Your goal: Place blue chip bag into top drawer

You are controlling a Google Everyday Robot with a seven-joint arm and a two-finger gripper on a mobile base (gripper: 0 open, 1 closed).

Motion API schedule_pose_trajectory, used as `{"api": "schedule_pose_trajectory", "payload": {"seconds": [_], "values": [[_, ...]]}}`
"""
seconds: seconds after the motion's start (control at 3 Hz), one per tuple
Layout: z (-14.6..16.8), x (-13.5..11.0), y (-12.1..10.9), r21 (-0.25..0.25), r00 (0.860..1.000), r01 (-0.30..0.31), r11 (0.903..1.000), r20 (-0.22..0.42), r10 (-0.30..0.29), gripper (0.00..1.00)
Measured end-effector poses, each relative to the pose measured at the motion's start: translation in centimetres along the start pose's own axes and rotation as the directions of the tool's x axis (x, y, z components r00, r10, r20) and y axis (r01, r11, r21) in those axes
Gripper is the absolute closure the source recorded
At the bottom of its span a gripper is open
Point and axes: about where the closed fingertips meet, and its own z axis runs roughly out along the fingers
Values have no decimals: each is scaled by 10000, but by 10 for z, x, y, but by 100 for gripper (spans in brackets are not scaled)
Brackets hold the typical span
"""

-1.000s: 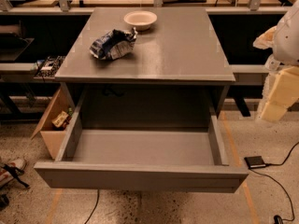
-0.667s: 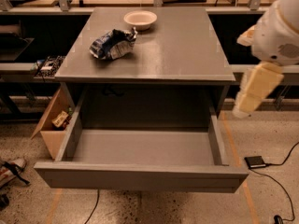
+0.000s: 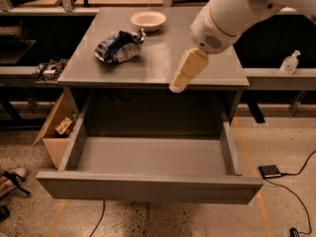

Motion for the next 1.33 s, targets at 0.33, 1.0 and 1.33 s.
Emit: {"api": "schedule_pose_trajectory", "payload": {"seconds": [0.33, 1.0, 1.33], "values": [[35, -49, -12, 391, 9944, -788, 9961, 738, 757, 0], [41, -56, -13, 482, 9835, -1651, 9851, 829, 1608, 0], [77, -69, -35, 839, 9878, -1418, 9863, 768, 1355, 0]]}}
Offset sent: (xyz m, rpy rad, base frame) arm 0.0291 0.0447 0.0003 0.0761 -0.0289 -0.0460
